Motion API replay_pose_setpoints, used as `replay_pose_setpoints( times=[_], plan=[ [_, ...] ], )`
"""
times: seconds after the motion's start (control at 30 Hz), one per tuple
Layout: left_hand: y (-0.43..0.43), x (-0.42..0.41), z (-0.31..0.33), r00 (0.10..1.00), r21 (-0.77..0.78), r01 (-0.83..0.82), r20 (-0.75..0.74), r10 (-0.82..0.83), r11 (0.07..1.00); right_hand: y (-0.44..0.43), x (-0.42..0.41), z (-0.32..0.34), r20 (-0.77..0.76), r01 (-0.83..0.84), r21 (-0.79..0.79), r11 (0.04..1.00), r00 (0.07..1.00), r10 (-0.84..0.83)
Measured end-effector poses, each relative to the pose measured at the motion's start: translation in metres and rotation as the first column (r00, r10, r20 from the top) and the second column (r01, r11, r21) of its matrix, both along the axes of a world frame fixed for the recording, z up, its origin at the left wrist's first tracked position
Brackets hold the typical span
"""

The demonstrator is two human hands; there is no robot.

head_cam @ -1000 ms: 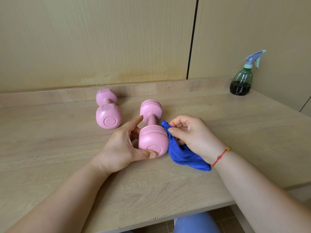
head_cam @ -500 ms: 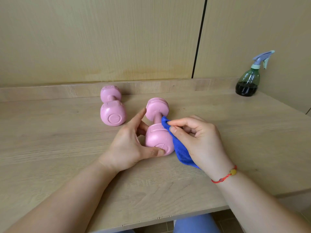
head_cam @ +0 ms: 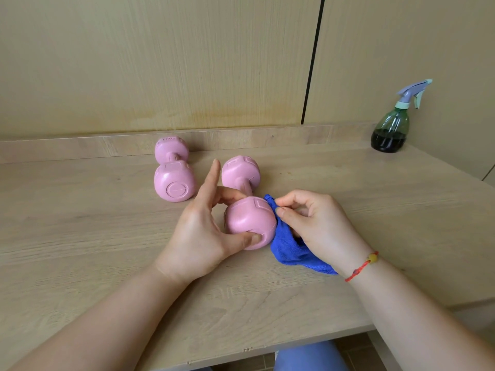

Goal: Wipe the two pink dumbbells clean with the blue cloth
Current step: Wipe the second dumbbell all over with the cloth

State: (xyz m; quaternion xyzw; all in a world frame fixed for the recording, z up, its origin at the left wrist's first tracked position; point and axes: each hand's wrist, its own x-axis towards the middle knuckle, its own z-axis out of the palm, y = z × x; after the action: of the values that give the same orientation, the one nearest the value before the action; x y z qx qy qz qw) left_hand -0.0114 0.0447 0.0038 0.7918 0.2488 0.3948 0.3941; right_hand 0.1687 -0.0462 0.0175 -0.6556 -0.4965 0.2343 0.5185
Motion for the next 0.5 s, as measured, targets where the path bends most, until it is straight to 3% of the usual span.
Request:
replay_pose_setpoints(
  times=[0.2, 0.27, 0.4, 0.5],
  plan=[
    [0.003, 0.006, -0.002, 0.998, -0.038, 0.055, 0.012, -0.055, 0.998, 0.004, 0.004, -0.009, 0.116, 0.059, -0.114, 0.992, 0.992, -0.046],
    [0.005, 0.005, -0.004, 0.998, -0.04, 0.057, 0.007, -0.056, 0.998, 0.005, 0.006, -0.005, 0.088, 0.055, -0.111, 0.992, 0.995, -0.045],
    [0.005, 0.003, -0.002, 0.996, -0.04, 0.064, -0.052, -0.066, 0.997, 0.0, 0.001, 0.016, -0.101, 0.09, 0.086, 0.992, 0.992, -0.081],
    [0.006, -0.001, 0.001, 0.988, -0.121, 0.116, -0.088, -0.127, 0.986, -0.005, -0.005, 0.034, -0.13, 0.086, 0.26, 0.962, 0.99, -0.053]
  ],
)
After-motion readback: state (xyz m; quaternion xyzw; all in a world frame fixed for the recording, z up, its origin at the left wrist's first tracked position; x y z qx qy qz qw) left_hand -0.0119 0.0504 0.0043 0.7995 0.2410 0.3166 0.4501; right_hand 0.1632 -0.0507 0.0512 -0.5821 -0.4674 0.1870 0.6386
